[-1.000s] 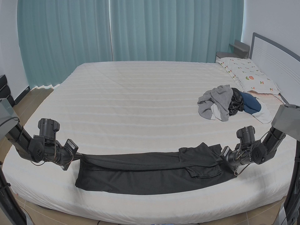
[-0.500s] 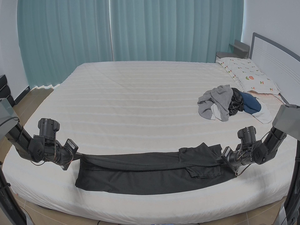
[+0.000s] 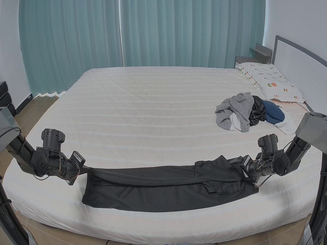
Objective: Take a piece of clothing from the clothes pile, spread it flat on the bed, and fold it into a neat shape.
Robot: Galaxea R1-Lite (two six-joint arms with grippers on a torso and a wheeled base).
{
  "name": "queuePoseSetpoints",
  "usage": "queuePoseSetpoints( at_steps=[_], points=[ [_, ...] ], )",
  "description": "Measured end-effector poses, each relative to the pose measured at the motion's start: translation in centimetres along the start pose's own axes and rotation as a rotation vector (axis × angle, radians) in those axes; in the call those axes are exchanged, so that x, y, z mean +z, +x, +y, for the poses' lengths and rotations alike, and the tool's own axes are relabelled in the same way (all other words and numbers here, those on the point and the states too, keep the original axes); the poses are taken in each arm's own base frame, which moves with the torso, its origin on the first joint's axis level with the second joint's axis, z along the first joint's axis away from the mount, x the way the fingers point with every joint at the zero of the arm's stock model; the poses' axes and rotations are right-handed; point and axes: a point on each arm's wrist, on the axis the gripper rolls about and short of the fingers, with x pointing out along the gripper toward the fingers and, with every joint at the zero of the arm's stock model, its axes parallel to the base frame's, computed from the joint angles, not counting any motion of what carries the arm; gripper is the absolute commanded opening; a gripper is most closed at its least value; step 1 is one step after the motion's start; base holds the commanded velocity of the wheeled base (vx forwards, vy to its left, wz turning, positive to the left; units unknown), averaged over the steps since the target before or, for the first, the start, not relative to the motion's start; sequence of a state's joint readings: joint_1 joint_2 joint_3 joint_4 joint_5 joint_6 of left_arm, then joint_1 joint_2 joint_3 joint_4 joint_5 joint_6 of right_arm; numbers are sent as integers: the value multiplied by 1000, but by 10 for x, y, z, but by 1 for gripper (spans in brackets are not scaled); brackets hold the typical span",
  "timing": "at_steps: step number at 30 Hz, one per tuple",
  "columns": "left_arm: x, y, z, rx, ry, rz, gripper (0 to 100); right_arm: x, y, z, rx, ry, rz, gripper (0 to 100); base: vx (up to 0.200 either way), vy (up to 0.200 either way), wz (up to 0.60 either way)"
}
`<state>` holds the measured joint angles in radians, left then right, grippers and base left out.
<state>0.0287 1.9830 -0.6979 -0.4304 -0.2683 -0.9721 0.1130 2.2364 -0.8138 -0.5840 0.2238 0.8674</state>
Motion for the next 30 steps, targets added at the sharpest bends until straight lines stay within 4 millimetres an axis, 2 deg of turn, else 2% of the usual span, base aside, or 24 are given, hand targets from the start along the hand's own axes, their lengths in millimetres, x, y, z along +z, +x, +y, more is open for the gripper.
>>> queuePoseSetpoints(
  at_steps=[30],
  points=[
    [2, -2, -2, -10, 4, -10, 0, 5, -2, -8, -18, -12, -15, 0, 0, 0, 0]
  ],
)
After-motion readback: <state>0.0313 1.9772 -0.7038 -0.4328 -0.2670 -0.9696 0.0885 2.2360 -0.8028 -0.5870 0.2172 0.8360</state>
